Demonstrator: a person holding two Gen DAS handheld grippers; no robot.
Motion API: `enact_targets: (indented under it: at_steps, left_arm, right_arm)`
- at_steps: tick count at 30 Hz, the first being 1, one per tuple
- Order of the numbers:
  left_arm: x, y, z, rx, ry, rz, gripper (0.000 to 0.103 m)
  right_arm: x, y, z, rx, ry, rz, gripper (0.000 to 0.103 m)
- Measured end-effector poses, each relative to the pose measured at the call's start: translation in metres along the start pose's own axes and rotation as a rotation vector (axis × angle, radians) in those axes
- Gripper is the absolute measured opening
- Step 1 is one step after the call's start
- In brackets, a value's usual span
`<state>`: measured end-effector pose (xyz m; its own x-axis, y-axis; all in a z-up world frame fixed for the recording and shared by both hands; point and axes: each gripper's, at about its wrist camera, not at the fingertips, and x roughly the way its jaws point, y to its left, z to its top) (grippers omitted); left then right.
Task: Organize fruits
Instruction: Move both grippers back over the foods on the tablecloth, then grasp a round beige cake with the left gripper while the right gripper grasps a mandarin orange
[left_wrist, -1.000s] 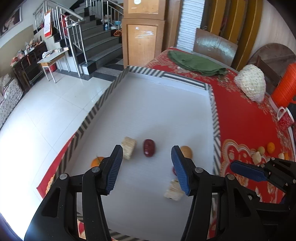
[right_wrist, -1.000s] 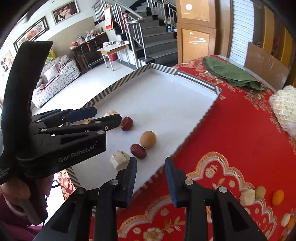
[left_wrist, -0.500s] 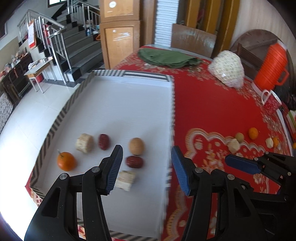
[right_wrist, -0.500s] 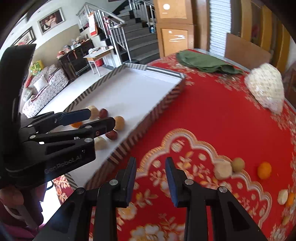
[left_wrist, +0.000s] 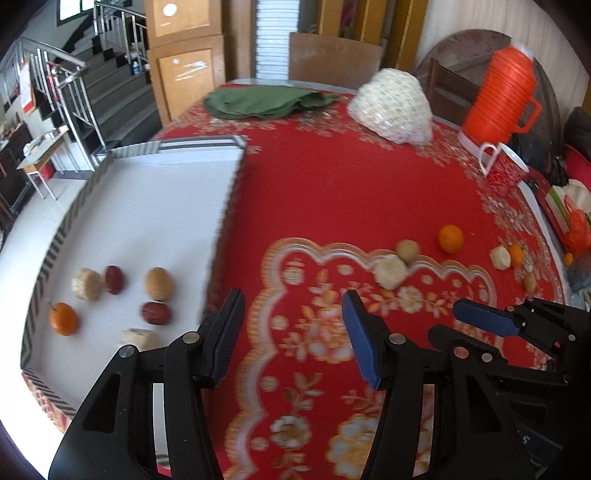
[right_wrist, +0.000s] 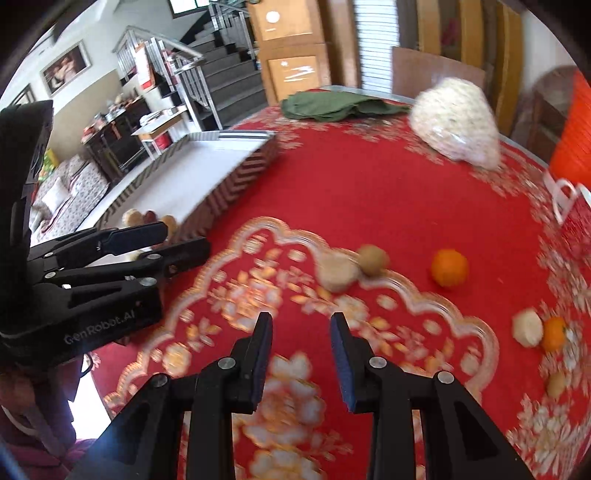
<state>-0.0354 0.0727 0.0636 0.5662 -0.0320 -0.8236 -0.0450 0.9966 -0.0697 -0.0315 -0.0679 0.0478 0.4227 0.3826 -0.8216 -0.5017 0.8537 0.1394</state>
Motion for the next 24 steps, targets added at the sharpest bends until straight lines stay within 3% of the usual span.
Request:
enact_targets:
  at_steps: [14, 24]
  left_arm:
    - [0.039, -0.052, 0.017, 0.028, 0.115, -0.122, 0.054]
    - [0.072, -0.064, 0.021, 0.076, 0.139, -0.097, 0.054]
  right_arm:
    - [-0.017, -0.075, -0.038, 0.135, -0.001, -0.045, 0.032]
    - [-0.012, -0.082, -0.030, 0.115, -0.001, -0.050, 0.033]
